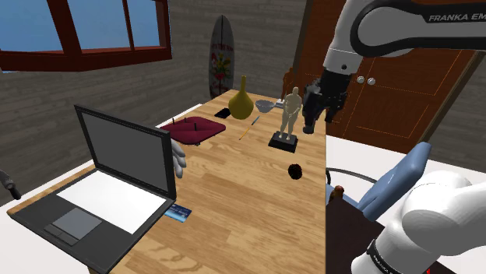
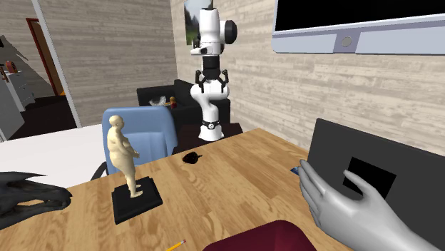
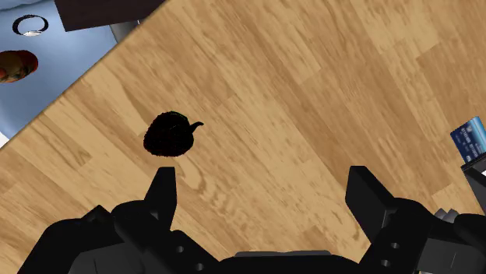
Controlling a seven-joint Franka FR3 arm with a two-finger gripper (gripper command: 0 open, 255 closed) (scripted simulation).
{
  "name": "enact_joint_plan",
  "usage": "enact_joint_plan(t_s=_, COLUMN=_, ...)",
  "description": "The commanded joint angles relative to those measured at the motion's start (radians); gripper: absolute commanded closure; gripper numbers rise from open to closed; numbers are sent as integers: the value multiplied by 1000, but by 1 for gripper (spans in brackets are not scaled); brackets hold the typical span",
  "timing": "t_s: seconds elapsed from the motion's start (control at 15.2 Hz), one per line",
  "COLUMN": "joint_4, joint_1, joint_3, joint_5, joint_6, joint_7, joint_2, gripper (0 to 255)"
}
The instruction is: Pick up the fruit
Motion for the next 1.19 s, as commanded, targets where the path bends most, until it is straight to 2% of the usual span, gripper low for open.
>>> enact_joint_plan(t_s=0.0, joint_4=0, joint_1=0, joint_3=0, joint_5=0, joint_6=0, joint_7=0, joint_2=0, gripper=0)
enact_joint_plan(t_s=0.59, joint_4=3, joint_1=-76, joint_3=-85, joint_5=52, joint_6=183, joint_7=72, joint_2=307, gripper=0)
enact_joint_plan(t_s=1.12, joint_4=48, joint_1=-125, joint_3=-165, joint_5=144, joint_6=314, joint_7=99, joint_2=599, gripper=0)
